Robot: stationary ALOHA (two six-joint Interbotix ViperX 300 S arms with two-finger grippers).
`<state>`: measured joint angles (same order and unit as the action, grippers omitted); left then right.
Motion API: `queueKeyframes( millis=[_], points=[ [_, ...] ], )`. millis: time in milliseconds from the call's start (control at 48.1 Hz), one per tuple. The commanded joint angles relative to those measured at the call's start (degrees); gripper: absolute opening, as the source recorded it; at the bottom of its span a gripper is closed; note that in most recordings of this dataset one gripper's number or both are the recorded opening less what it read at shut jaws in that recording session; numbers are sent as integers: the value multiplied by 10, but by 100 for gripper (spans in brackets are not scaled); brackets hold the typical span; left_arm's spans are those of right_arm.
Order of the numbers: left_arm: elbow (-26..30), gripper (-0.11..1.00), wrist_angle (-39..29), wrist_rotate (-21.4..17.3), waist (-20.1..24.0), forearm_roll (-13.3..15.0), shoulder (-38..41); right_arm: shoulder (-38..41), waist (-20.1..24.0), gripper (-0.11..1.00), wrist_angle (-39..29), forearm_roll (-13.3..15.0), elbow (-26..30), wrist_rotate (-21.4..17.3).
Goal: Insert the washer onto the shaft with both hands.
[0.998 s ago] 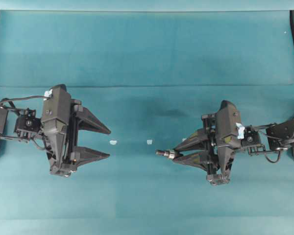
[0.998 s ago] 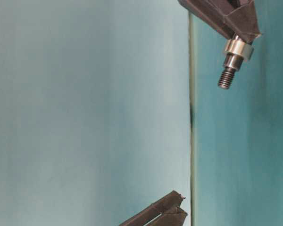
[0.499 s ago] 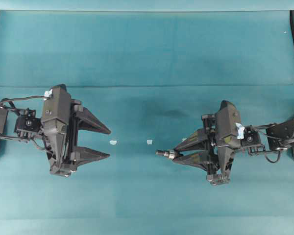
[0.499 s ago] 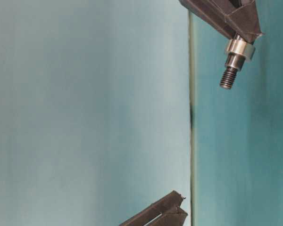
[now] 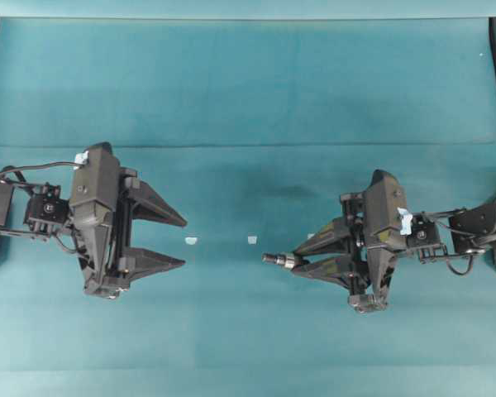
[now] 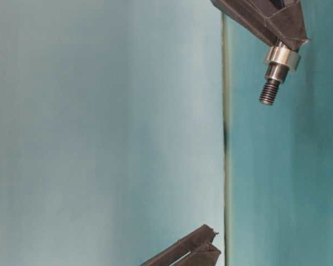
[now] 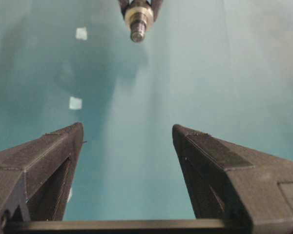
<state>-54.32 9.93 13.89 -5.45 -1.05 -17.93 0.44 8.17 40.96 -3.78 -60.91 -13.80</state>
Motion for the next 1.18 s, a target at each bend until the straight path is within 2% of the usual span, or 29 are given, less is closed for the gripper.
queueKeyframes(
  millis=[0, 1164],
  points=[
    [4, 82, 3, 2, -2, -1, -4, -4, 1, 0, 4, 1, 8, 0],
    [5, 82, -4, 1, -2, -1, -3, -3, 1, 0, 4, 1, 8, 0]
  ],
)
